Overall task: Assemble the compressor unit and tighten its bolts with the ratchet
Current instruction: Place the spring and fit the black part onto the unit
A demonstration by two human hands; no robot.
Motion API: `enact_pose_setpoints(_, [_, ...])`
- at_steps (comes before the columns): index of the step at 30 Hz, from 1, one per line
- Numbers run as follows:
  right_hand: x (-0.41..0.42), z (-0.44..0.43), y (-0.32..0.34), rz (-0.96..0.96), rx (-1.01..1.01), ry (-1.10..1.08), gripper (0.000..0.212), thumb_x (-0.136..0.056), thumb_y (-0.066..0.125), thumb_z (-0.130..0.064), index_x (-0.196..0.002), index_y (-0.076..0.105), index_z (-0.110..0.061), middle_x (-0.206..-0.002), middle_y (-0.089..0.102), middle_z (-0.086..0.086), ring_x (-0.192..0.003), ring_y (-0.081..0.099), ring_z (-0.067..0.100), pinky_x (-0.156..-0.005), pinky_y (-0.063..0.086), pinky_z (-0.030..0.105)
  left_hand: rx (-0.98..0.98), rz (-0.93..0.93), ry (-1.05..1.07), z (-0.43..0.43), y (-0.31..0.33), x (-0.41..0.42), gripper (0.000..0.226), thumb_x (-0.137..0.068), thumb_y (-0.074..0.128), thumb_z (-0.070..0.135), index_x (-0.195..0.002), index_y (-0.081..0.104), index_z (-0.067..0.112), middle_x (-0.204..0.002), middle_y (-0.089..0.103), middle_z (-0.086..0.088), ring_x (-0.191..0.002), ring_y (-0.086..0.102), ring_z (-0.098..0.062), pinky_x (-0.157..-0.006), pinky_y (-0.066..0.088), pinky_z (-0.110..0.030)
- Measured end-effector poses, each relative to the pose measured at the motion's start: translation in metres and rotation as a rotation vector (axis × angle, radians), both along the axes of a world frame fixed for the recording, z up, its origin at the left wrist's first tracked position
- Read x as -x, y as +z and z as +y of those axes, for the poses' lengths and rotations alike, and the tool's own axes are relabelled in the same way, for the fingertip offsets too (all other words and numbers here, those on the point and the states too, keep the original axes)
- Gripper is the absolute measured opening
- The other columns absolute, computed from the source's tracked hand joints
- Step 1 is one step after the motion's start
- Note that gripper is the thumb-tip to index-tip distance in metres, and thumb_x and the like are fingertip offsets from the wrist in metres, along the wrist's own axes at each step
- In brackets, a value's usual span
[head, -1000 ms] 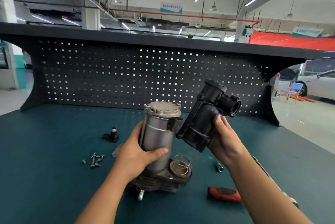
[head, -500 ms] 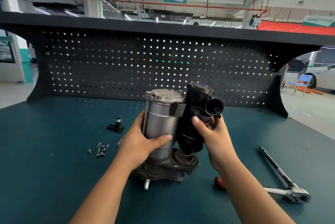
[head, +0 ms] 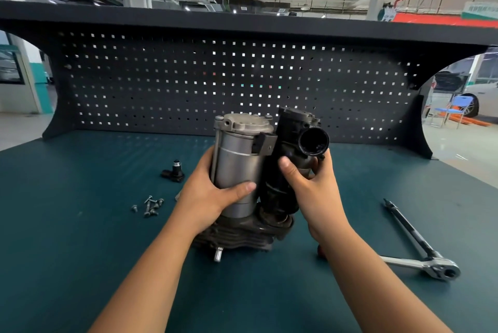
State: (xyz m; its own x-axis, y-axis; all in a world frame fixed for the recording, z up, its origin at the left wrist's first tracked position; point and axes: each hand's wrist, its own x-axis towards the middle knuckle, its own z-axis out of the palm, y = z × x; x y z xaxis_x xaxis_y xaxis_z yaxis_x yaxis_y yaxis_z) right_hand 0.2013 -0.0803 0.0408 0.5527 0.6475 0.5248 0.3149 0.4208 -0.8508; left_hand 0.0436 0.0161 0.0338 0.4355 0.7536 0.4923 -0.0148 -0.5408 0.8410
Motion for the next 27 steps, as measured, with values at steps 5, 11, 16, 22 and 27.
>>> enact_pose_setpoints(5, [0.0, 0.003, -0.012, -0.061, 0.05, -0.033, 0.048, -0.074, 0.077, -0.034, -0.112, 0.048, -0.028, -0.096, 0.064, -0.028, -0.087, 0.061, -0.01, -0.077, 0.047, 0.017, 0.001, 0.01, 0.029, -0.001, 0.001, 0.001, 0.091, -0.046, 0.077, 0.055, -0.129, 0.046, 0.037, -0.107, 0.061, 0.027, -0.094, 0.057, 0.016, -0.074, 0.044, -0.011])
enact_pose_setpoints(11, [0.001, 0.0, -0.012, -0.111, 0.08, -0.057, 0.049, -0.072, 0.076, -0.04, -0.111, 0.047, -0.03, -0.096, 0.064, -0.03, -0.087, 0.06, -0.011, -0.071, 0.045, 0.004, 0.005, 0.003, 0.039, 0.001, 0.0, 0.002, 0.091, -0.049, 0.082, 0.056, -0.129, 0.046, 0.037, -0.109, 0.063, 0.024, -0.097, 0.059, 0.009, -0.08, 0.046, -0.02])
enact_pose_setpoints(16, [0.011, 0.001, -0.013, -0.162, 0.105, -0.13, 0.081, -0.058, 0.06, -0.069, -0.119, 0.039, -0.02, -0.108, 0.061, -0.01, -0.104, 0.057, 0.011, -0.088, 0.046, 0.022, -0.006, 0.018, 0.044, 0.0, 0.0, 0.001, 0.091, -0.045, 0.078, 0.061, -0.128, 0.045, 0.041, -0.109, 0.063, 0.025, -0.099, 0.06, 0.006, -0.082, 0.048, -0.021])
enact_pose_setpoints(22, [0.011, 0.002, -0.018, -0.202, 0.129, -0.177, 0.065, -0.074, 0.07, -0.049, -0.12, 0.037, -0.017, -0.112, 0.057, 0.001, -0.109, 0.052, 0.023, -0.094, 0.043, 0.04, -0.006, 0.016, 0.041, 0.0, 0.0, 0.0, 0.091, -0.044, 0.078, 0.06, -0.127, 0.045, 0.04, -0.108, 0.062, 0.026, -0.098, 0.059, 0.008, -0.08, 0.047, -0.018])
enact_pose_setpoints(27, [0.016, 0.001, -0.023, -0.234, 0.13, -0.255, 0.073, -0.073, 0.068, -0.051, -0.127, 0.037, -0.011, -0.112, 0.054, 0.002, -0.107, 0.051, 0.021, -0.085, 0.041, 0.031, 0.001, 0.017, 0.037, 0.0, 0.001, 0.0, 0.079, -0.044, 0.078, 0.061, -0.115, 0.044, 0.052, -0.099, 0.061, 0.038, -0.091, 0.058, 0.016, -0.071, 0.043, -0.01])
